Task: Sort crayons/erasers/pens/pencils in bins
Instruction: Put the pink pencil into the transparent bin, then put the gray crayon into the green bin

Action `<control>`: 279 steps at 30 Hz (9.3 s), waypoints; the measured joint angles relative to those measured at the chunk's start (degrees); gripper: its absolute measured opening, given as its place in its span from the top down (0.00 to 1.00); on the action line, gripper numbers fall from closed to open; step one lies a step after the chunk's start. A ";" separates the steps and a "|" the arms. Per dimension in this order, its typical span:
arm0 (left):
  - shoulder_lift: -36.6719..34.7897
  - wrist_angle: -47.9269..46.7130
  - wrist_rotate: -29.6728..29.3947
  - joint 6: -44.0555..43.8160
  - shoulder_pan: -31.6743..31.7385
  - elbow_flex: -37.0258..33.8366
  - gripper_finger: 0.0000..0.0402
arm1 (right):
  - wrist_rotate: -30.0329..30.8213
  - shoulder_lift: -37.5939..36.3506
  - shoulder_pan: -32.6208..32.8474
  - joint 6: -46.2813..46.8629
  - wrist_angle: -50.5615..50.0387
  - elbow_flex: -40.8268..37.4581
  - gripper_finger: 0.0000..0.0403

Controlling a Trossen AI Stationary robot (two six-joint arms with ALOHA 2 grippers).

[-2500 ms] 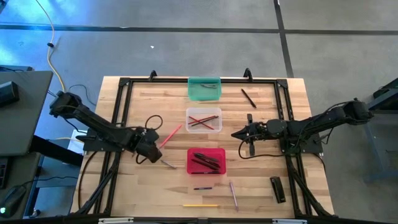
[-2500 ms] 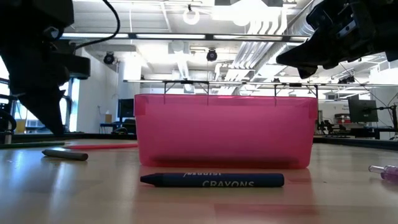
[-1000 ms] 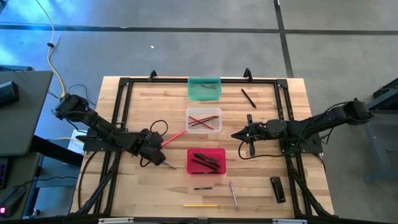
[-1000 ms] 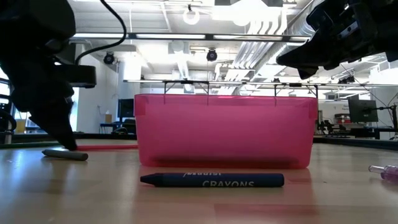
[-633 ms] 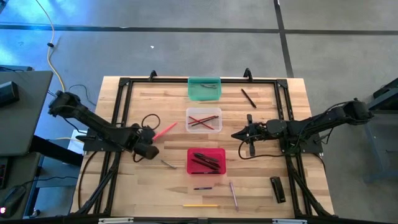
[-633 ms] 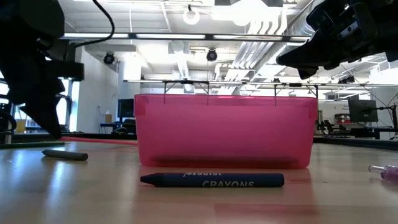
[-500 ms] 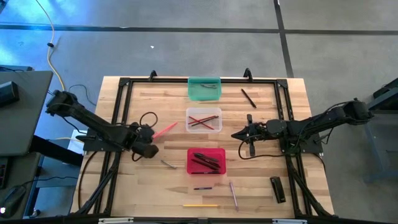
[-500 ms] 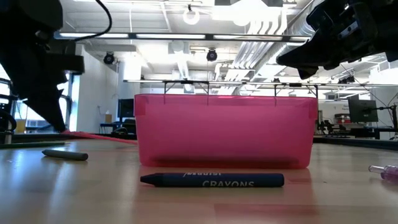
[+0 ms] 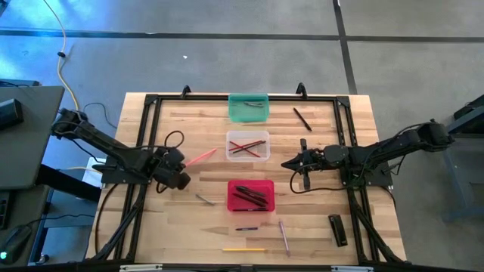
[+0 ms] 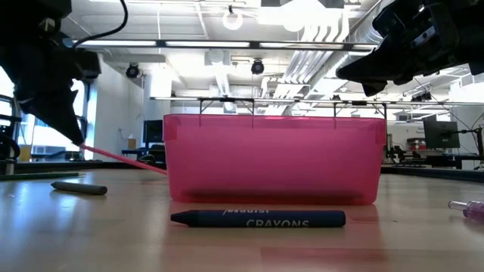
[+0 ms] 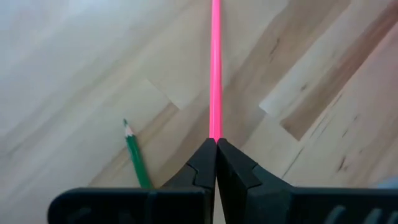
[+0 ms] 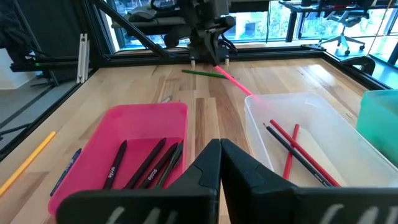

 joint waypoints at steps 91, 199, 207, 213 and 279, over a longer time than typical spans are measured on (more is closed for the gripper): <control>-0.23 -15.21 4.89 28.30 10.99 12.60 1.00 | -0.39 0.00 0.00 -0.15 0.05 0.00 1.00; 17.71 75.18 47.78 62.07 22.18 -6.55 1.00 | 3.69 0.55 0.00 0.45 3.35 -0.02 1.00; 15.30 35.09 36.47 61.23 10.95 3.98 0.99 | 5.35 0.55 -0.02 0.44 3.70 -0.02 1.00; 17.26 21.13 31.32 53.75 3.66 9.52 0.91 | 4.87 0.55 0.00 0.44 2.51 -0.02 1.00; 34.68 22.14 26.14 52.98 1.60 14.96 0.99 | 2.60 0.52 0.01 0.40 1.68 -0.02 1.00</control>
